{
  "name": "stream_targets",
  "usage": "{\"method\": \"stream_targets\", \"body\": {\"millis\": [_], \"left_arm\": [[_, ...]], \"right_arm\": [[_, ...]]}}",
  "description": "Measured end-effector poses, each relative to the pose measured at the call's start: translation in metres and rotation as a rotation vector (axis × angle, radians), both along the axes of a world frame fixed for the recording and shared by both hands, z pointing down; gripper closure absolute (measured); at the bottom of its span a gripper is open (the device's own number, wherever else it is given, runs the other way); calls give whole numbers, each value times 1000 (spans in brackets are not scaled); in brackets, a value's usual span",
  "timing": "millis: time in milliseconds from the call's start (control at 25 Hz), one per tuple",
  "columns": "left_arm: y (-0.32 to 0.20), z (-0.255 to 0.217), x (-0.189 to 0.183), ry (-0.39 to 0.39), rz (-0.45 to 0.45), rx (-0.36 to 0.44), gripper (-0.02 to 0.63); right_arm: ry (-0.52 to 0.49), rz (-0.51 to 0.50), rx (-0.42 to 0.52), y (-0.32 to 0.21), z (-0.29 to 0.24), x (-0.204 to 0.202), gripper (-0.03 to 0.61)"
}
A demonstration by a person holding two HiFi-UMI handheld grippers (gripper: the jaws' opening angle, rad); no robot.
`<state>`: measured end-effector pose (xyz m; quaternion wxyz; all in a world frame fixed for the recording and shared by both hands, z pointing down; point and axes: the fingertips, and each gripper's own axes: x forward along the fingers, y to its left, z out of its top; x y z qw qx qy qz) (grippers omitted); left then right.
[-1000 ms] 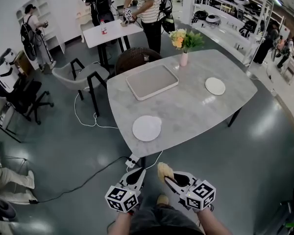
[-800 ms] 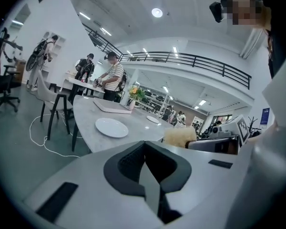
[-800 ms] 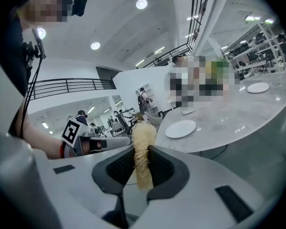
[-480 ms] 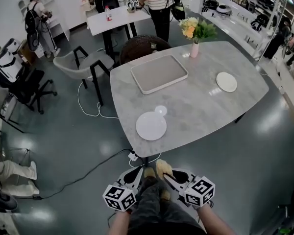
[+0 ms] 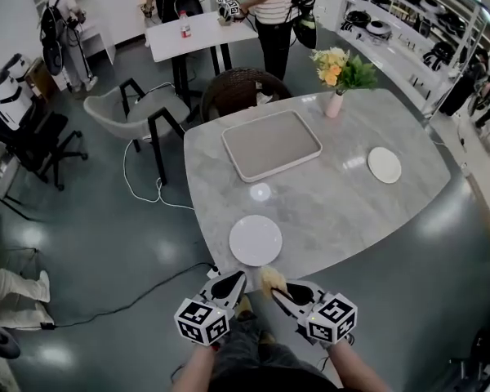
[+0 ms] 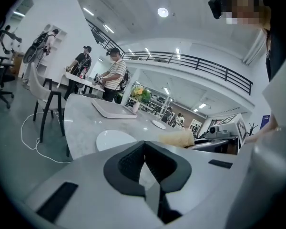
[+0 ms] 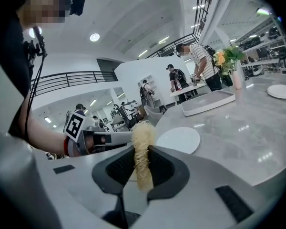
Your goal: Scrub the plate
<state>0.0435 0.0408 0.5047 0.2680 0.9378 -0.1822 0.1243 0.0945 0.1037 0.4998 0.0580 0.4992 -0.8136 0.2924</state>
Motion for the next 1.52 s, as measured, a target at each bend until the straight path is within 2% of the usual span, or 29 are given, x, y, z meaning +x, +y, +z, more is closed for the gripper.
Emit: {"method": "stream_targets", "body": {"millis": [400, 640, 960, 1120, 1240, 1320, 1400, 1520], "left_arm": [[-41, 6, 15, -14, 61, -42, 601], [-63, 9, 15, -24, 83, -32, 601], [-74, 24, -4, -73, 45, -40, 600], [-75, 40, -10, -134, 20, -44, 600], [-76, 41, -8, -137, 11, -59, 600], [-76, 42, -7, -146, 11, -76, 600], [-76, 45, -6, -162, 13, -94, 600], [-78, 51, -4, -185, 14, -114, 600]], "right_arm": [[18, -7, -52, -49, 2, 6, 503], [42, 3, -75, -74, 7, 11, 503], [95, -21, -73, -98, 8, 7, 503], [277, -91, -34, -106, 11, 21, 503], [417, -198, -30, -109, 20, 27, 503], [469, -271, -42, -110, 24, 29, 503], [461, -330, -77, -113, 27, 29, 503], [323, -379, -177, -121, 32, 24, 503]]}}
